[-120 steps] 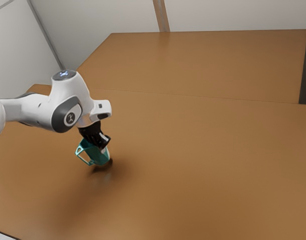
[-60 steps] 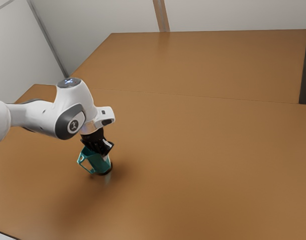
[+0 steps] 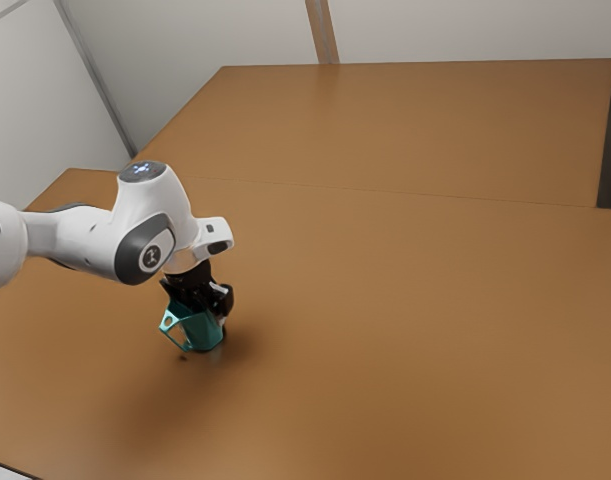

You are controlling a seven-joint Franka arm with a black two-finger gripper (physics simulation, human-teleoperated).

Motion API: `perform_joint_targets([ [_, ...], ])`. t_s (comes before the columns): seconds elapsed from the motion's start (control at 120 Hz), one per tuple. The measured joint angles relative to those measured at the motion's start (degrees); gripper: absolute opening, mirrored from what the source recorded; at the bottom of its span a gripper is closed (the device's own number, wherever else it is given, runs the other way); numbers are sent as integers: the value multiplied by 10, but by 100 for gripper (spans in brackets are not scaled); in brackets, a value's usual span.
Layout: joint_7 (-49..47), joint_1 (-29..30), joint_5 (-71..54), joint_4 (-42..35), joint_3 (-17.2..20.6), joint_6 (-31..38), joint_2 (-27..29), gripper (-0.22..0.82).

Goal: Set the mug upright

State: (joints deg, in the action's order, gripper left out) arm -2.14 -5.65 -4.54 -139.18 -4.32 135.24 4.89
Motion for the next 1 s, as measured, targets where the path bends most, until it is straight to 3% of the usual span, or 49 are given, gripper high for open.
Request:
perform_joint_targets([
  [0.15, -4, 0, 0, -1, 0, 2, 25, 40],
  [0.333, -6, 1, 1, 1, 9, -4, 60, 51],
  [0.5, -8, 8, 4, 30, 26, -30, 61, 55],
  [0.842, -11, 9, 9, 214, 48, -183, -2, 58],
  [1.0, -12, 33, 10, 273, 76, -245, -15, 59],
])
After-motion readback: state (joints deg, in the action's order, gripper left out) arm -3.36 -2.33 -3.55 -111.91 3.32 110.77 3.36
